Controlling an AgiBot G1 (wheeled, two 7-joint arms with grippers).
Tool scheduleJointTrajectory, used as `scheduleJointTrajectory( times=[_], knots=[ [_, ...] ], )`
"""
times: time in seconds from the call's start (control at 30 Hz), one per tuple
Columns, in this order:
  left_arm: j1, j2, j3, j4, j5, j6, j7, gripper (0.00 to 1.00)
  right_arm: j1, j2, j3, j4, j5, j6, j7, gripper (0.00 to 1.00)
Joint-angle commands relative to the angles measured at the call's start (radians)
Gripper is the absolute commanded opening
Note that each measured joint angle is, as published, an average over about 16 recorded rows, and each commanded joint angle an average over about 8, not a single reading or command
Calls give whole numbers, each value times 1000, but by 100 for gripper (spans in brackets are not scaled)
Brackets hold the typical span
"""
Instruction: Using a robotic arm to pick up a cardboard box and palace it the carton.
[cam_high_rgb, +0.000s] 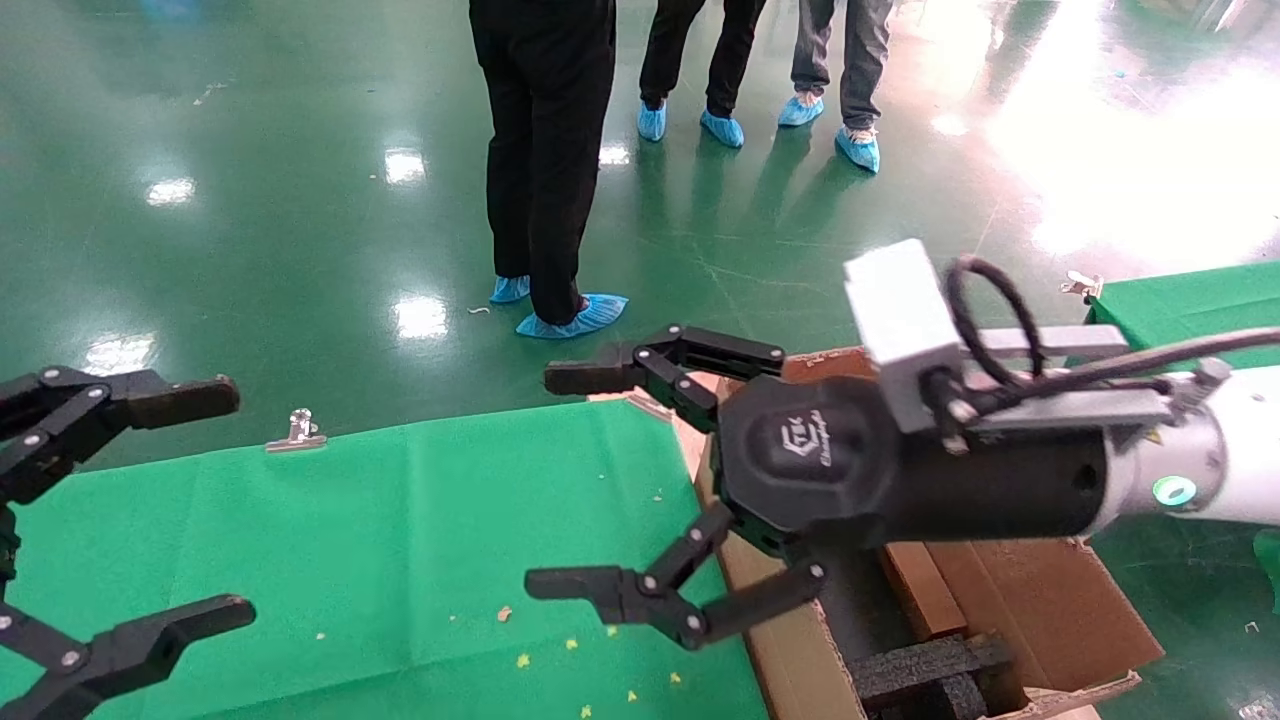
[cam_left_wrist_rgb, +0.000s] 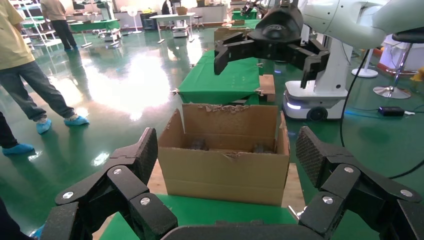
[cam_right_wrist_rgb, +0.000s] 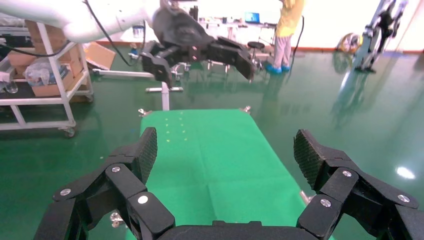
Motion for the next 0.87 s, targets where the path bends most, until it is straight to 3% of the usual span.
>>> scheduleJointTrajectory(
  times=[0.03, 0.87],
  knots=[
    [0, 0, 0, 0, 0, 0, 0, 100, -22, -2, 33, 5, 3, -14, -11, 100],
    [0, 0, 0, 0, 0, 0, 0, 100, -15, -2, 22, 4, 3, -10, -8, 100]
  ],
)
